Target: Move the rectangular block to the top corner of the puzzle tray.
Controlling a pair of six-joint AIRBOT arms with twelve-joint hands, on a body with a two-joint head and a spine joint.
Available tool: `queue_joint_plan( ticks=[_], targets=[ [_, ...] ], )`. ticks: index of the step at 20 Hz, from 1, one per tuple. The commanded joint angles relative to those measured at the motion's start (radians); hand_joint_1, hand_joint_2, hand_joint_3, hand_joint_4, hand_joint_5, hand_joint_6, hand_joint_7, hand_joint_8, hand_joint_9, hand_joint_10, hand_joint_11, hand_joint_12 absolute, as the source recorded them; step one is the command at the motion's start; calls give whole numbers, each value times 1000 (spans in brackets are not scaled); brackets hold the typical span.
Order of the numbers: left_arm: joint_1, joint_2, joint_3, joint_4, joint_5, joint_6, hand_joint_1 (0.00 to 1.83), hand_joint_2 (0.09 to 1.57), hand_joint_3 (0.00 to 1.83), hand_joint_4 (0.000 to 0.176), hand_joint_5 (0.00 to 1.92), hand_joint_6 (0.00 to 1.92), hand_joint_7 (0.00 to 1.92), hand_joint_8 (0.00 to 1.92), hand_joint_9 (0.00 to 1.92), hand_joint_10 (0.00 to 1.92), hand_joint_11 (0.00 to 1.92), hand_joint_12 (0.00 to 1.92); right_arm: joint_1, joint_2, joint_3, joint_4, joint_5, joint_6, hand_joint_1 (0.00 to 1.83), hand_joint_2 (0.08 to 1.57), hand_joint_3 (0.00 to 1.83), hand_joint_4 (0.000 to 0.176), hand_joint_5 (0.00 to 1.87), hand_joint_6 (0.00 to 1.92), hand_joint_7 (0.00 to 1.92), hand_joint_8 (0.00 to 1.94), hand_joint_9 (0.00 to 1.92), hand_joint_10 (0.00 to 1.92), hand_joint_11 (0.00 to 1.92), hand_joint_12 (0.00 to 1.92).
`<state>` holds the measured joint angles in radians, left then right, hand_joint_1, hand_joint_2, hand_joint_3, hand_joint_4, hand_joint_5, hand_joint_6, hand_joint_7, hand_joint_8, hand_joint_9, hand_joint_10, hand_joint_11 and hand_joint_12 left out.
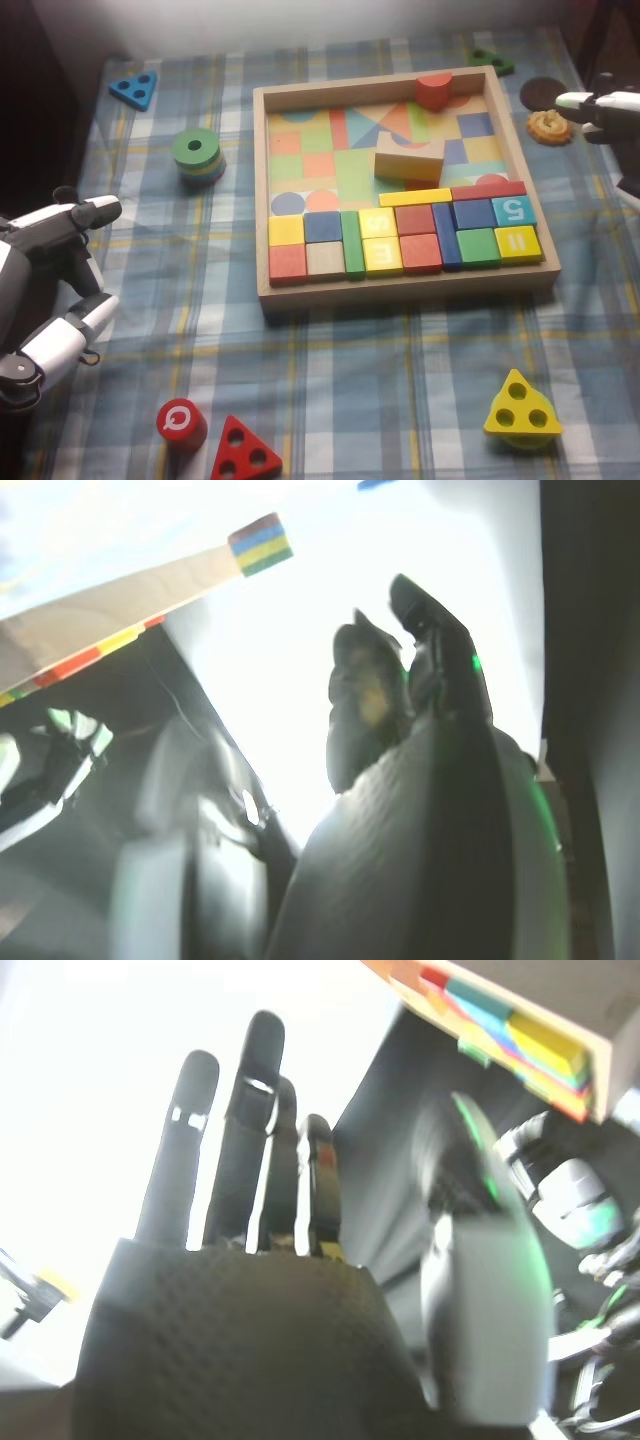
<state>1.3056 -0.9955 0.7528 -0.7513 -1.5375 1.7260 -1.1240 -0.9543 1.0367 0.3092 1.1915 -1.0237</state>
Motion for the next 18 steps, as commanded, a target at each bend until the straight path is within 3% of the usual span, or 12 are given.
queue_joint_plan(
  ticks=[1, 2, 3, 6, 9, 18],
  targets=[
    [-6, 4, 2, 39, -118, -7, 1302, 1178, 0, 0, 702, 32, 945, 1618, 1058, 1679, 915, 1858, 13, 1, 1, -26, 127, 2, 1294, 1169, 0, 0, 749, 41, 1091, 1798, 1278, 1845, 1264, 1901],
    [-6, 4, 2, 39, -118, -7, 1313, 1171, 0, 0, 723, 25, 979, 1741, 1192, 1854, 1175, 1908, 13, 2, 2, -27, 125, 1, 1260, 1165, 0, 0, 821, 23, 1205, 1912, 1421, 1906, 1432, 1917],
    [-6, 4, 2, 39, -117, -7, 1316, 1170, 0, 0, 728, 21, 985, 1770, 1221, 1894, 1232, 1918, 13, 3, 3, -30, 120, 0, 1252, 1165, 0, 0, 838, 17, 1233, 1935, 1455, 1918, 1471, 1920],
    [-6, 5, 2, 39, -117, -7, 1316, 1169, 0, 0, 730, 18, 986, 1778, 1227, 1904, 1247, 1921, 26, 8, 5, -52, 99, 0, 1251, 1165, 0, 0, 842, 14, 1240, 1941, 1464, 1921, 1481, 1921],
    [-7, 5, 2, 40, -117, -7, 1304, 1177, 2, 0, 702, 2, 892, 1839, 1161, 1921, 1205, 1921, 49, 14, 5, -80, 70, -10, 1226, 1189, 5, 0, 841, 4, 1110, 1941, 1352, 1921, 1407, 1921],
    [-8, 7, 3, 44, -113, -7, 1263, 1180, 2, 0, 685, 1, 880, 1896, 1169, 1921, 1215, 1921, 133, 36, 20, -180, -34, -10, 1167, 1191, 4, 0, 832, 1, 1125, 1941, 1349, 1921, 1408, 1921]
  ],
)
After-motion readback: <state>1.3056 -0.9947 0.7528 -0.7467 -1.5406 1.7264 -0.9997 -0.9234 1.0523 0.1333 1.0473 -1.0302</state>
